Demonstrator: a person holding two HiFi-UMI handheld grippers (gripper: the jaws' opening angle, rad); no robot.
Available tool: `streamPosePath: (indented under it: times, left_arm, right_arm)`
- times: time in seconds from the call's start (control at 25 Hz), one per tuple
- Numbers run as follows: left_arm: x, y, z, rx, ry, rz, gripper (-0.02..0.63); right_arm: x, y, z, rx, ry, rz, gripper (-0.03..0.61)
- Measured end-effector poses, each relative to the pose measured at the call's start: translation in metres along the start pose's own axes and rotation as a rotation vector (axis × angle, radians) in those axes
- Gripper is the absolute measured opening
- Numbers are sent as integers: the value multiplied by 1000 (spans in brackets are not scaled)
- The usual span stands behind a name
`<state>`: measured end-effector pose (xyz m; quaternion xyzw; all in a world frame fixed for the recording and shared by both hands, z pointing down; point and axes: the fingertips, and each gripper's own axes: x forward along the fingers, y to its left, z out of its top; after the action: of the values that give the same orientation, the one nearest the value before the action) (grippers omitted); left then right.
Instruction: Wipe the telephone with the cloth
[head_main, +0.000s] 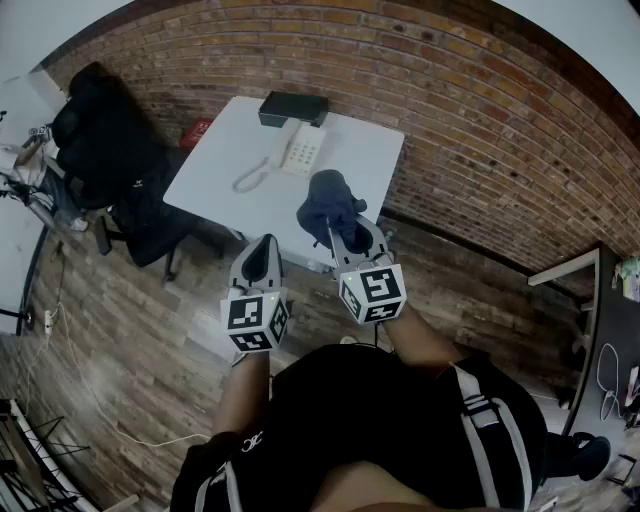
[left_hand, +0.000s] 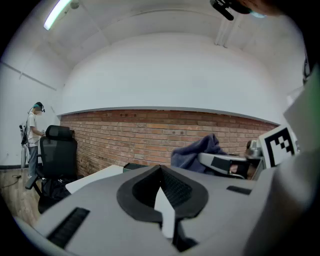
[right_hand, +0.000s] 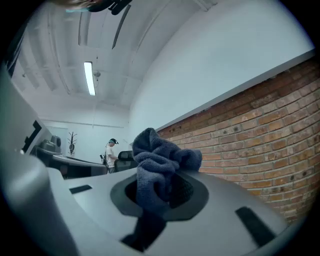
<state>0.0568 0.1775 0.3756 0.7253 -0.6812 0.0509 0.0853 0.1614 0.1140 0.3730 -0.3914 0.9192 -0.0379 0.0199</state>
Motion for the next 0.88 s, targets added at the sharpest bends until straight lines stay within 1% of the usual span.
streamPosePath:
  times: [0.16,0.4,0.72,0.88]
  left_arm:
    - [0,0,0,-7,-8,11,0]
    - [9,-12,-1,-1,1,15,0]
    - [27,-35,-6,-8,8,58,0]
    - [30,-50,-18,-10,22,75,0]
  right_arm:
    - [-1,-3,-1,2,5,10,35]
    - [-4,-17,-1,24,1,26,35]
    - [-5,-43,-8,28,15,73,35]
    - [-3,-58,-12,36,20,87,35]
